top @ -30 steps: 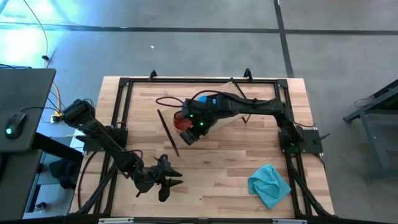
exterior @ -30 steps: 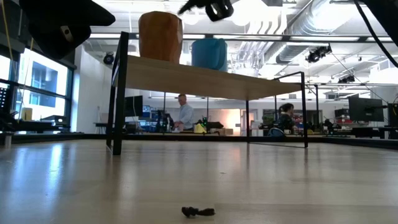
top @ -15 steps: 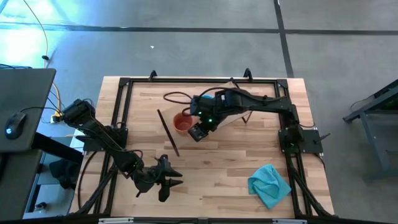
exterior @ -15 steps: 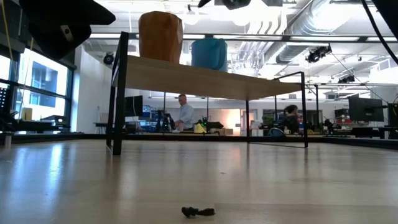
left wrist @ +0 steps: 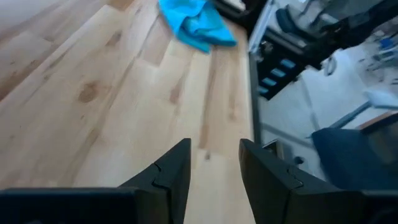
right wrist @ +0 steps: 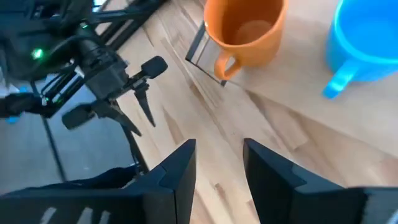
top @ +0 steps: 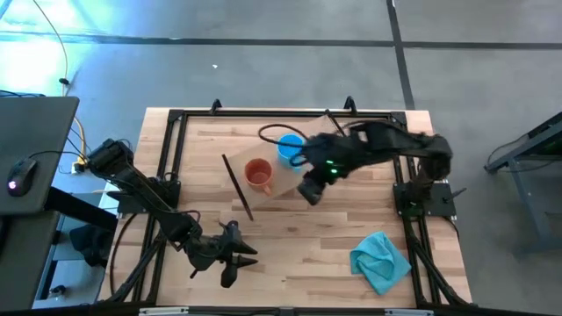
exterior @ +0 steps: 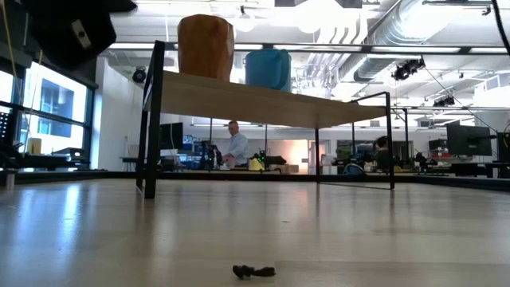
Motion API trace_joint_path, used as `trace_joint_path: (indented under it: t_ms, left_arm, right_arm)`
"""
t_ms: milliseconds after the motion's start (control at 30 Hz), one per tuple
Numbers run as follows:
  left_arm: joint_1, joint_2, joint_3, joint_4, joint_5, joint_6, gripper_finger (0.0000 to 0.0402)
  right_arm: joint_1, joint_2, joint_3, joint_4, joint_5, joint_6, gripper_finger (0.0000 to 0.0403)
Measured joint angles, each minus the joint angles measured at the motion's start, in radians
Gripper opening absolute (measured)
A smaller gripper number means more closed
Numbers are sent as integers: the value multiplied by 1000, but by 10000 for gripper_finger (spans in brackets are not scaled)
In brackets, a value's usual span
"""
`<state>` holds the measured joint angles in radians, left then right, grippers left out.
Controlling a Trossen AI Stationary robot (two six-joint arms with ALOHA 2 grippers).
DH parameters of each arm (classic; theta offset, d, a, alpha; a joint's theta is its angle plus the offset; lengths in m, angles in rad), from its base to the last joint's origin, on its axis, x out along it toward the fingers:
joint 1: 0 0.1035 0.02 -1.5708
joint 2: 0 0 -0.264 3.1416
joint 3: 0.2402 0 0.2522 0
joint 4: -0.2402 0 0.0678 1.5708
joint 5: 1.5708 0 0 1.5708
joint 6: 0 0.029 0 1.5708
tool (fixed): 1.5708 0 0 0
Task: Stack small to large cups/mugs on shelf
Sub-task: Return to Home Position
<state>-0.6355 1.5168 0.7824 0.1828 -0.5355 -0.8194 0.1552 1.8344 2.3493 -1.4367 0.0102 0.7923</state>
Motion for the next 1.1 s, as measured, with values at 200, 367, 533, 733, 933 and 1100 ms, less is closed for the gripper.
trace_joint_path:
  t_ms: [200,367,533,733,933,1100]
  left_arm:
    - [0,-78,6,3,-9,54,124]
    - [0,-174,6,3,-67,123,124]
    - [0,-269,6,13,-94,216,124]
    - [0,-371,6,142,-105,414,124]
    - [0,-468,7,254,-106,597,124]
    - [0,-529,7,266,-106,634,124]
  right_arm:
    - [107,-91,0,-26,203,-119,124]
    - [184,-136,0,-26,354,-249,124]
    - [226,-145,0,-25,393,-339,124]
    - [254,-148,0,-26,426,-406,124]
    - [284,-167,0,-26,509,-462,124]
    - [284,-192,0,-25,516,-457,124]
